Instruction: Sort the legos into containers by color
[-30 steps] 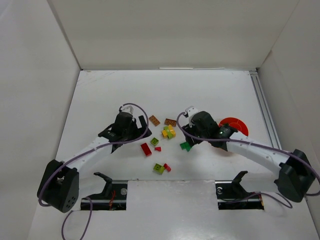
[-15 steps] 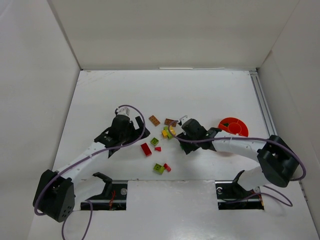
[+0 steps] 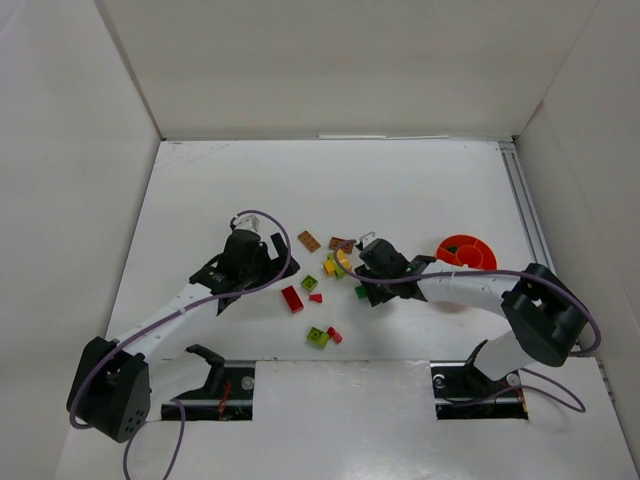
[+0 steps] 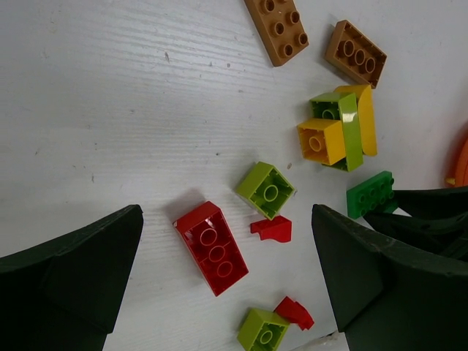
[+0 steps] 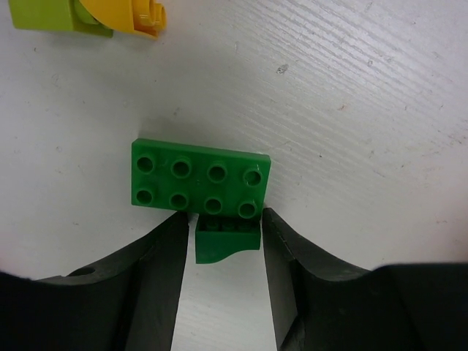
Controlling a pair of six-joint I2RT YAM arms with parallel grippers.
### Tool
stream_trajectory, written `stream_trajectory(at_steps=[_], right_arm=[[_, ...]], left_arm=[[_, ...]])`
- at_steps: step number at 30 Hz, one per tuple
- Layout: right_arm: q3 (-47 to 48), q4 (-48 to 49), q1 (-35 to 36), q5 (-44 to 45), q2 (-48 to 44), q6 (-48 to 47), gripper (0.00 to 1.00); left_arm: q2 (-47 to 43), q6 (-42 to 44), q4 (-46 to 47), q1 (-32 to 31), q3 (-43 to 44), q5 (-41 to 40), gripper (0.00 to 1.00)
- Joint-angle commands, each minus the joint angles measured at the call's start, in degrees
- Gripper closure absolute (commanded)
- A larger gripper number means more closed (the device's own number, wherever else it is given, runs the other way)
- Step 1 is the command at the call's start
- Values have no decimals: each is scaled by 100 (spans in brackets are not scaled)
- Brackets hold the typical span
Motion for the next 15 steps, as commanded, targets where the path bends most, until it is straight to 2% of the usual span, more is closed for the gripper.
stream_trajectory(at_steps=[1, 7, 8, 9, 11, 15], right_arm=[[-50, -209, 98, 204, 31, 183, 50], [-173, -393, 151, 204, -22, 376, 45], [-173, -393, 151, 256, -22, 376, 48], [-173, -393, 151, 257, -22, 446, 57], [-173, -393, 204, 257, -22, 525, 60], [-60, -559, 204, 257, -127, 525, 73]], left_arm=[[-24, 11, 24, 24, 68, -96, 0], [29, 11, 24, 24, 120, -96, 0], [29, 11, 24, 24, 121, -96, 0], [81, 11, 76, 24, 121, -96, 0], [82, 11, 77, 24, 121, -96, 0], [82, 63, 77, 24, 173, -43, 0]])
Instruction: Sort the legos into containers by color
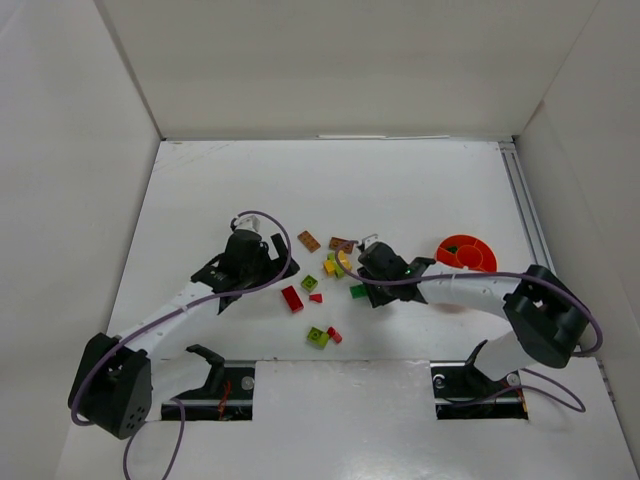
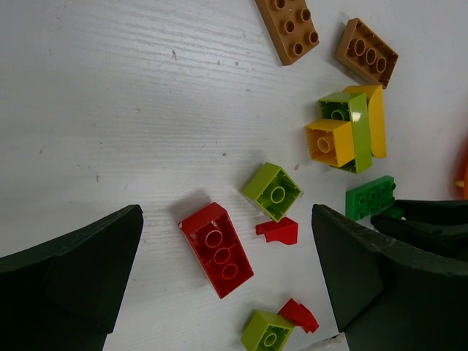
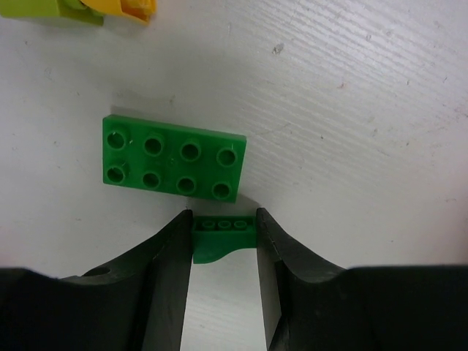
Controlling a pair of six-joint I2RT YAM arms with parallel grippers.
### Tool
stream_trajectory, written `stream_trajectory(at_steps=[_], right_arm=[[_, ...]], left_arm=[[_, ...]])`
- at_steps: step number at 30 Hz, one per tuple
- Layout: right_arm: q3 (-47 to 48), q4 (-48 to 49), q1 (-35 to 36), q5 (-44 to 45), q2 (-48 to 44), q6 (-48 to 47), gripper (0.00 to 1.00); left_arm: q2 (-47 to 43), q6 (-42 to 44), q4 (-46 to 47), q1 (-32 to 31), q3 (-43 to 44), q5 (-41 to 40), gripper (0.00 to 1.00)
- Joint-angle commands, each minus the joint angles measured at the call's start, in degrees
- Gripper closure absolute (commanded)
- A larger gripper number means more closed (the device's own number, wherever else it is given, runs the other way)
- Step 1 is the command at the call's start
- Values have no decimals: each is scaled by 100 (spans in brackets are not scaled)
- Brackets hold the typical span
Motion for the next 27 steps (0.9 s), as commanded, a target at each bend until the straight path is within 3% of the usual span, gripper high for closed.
stream_trajectory(at_steps=[1, 13, 23, 27], right_arm=[[-33, -547, 80, 60, -131, 156, 73], [731, -1480, -157, 676, -1186, -142, 73], [1338, -1603, -2292, 913, -1854, -1171, 73], [1277, -1445, -3004, 624, -1916, -1469, 70]], left_arm=[[-26, 59, 77, 24, 171, 3, 0], [431, 384, 340, 24, 768, 108, 0], [844, 709, 516, 24, 1208, 161, 0], [906, 815, 665, 24, 1208, 231, 0]])
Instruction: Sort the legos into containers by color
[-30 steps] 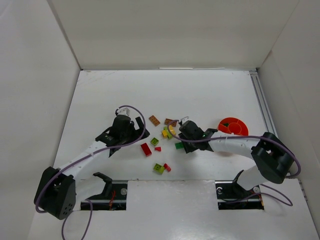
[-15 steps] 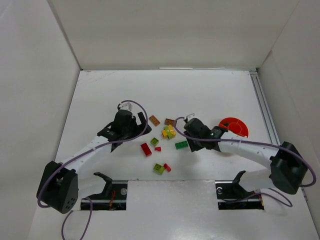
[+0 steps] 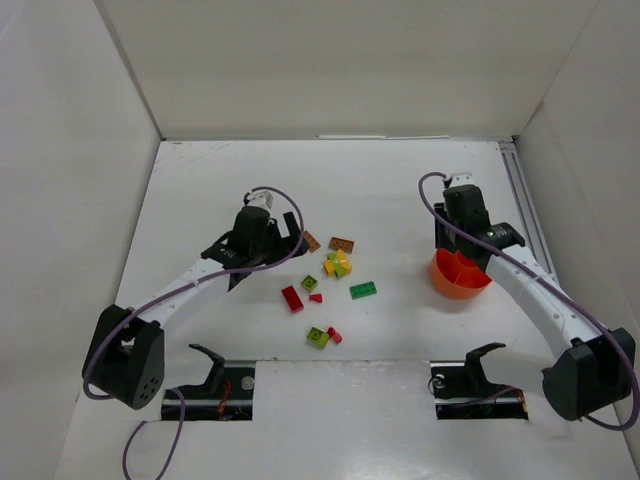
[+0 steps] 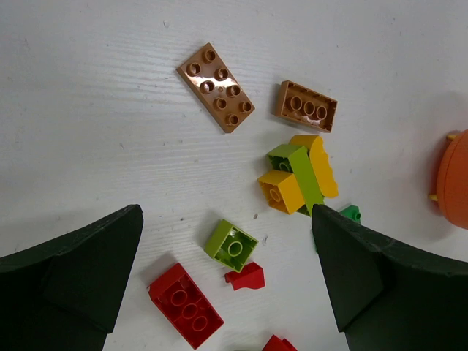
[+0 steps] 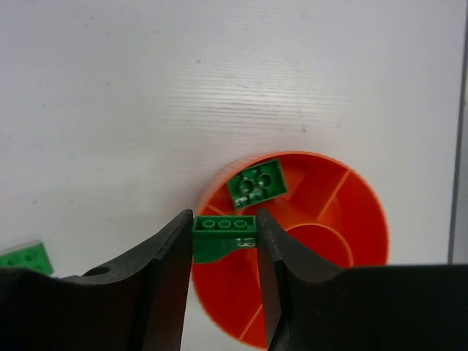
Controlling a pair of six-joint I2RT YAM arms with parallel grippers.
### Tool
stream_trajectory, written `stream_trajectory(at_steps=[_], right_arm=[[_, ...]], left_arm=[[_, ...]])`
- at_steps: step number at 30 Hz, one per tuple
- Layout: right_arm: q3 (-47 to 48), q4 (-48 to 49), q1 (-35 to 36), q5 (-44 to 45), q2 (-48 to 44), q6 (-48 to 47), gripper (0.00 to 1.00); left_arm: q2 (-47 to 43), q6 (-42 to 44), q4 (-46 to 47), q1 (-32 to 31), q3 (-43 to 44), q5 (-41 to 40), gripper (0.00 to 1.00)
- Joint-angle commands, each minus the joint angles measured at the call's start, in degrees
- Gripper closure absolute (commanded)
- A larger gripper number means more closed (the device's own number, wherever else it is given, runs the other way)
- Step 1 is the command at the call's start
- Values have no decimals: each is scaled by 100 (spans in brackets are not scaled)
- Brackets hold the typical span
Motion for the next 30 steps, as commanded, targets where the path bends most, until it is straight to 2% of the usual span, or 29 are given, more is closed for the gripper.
stream_trajectory(at_steps=[1, 12, 15, 16, 17, 26, 30], right_arm=[[110, 2, -487, -186, -65, -390, 70], [-22, 231, -1060, -415, -12, -451, 65], [-84, 231, -1060, -476, -81, -451, 57], [-136, 231, -1060, -476, -82, -451, 47], [-137, 231, -1060, -476, -82, -451, 45], [-137, 301, -1060, -871, -319, -697, 41], [-251, 783, -324, -1767, -618, -1679, 37]], left_arm=[[47, 190, 244, 24, 210, 111, 0], [206, 304, 191, 24, 377, 111, 0], [206, 304, 138, 24, 377, 111, 0], [206, 304, 138, 24, 377, 111, 0], [206, 304, 138, 24, 377, 111, 0], [136, 304, 86, 24, 429, 58, 0], [3, 251, 86, 24, 254, 58, 0]])
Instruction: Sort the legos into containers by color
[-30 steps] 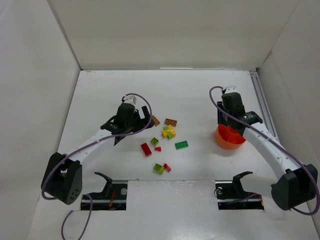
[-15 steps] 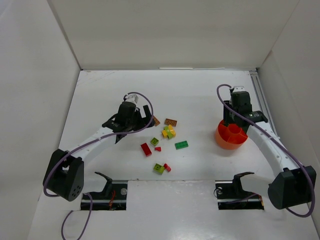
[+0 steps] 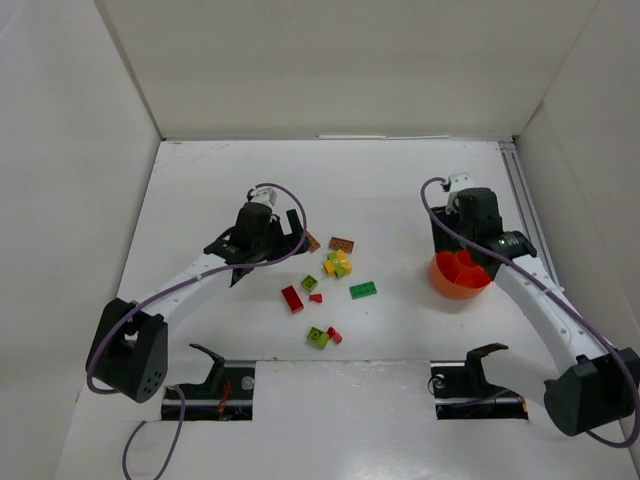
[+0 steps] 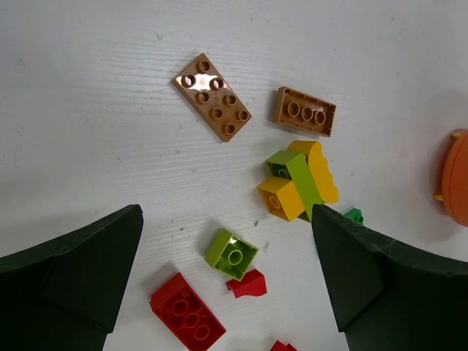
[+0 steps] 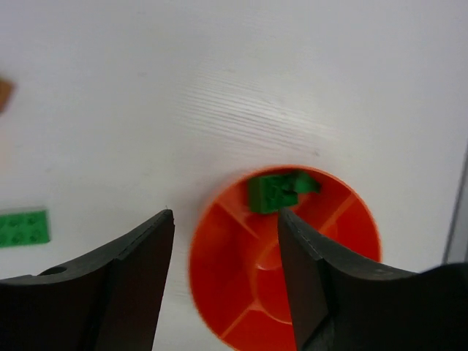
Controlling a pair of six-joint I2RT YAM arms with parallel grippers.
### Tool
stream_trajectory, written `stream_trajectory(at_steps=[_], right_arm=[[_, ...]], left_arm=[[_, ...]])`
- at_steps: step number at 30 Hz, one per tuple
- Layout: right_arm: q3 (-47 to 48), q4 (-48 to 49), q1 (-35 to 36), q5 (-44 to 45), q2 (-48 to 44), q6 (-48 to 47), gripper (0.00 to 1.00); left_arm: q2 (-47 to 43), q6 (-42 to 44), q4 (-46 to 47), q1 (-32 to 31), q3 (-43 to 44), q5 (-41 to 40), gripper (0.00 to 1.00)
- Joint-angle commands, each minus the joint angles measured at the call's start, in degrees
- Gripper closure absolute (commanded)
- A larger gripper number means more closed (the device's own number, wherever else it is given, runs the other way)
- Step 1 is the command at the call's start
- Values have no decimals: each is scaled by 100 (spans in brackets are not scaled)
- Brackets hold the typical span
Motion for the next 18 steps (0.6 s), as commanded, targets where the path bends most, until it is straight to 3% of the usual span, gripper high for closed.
stream_trajectory(at_steps=[1, 5, 10, 18], right_arm=[[-74, 655, 763, -941, -260, -929, 36], [40, 884, 1968, -1540, 240, -1580, 24], [593, 542, 3189, -663, 1408, -1879, 22], [1069, 33, 3684, -416, 2850, -2776, 24]], left_arm=[[-326, 39, 42, 24, 70, 6, 0], [-634, -84, 42, 24, -263, 6, 0], [-907, -136, -63, 24, -378, 6, 0], [-1416, -136, -11, 24, -580, -108, 0]])
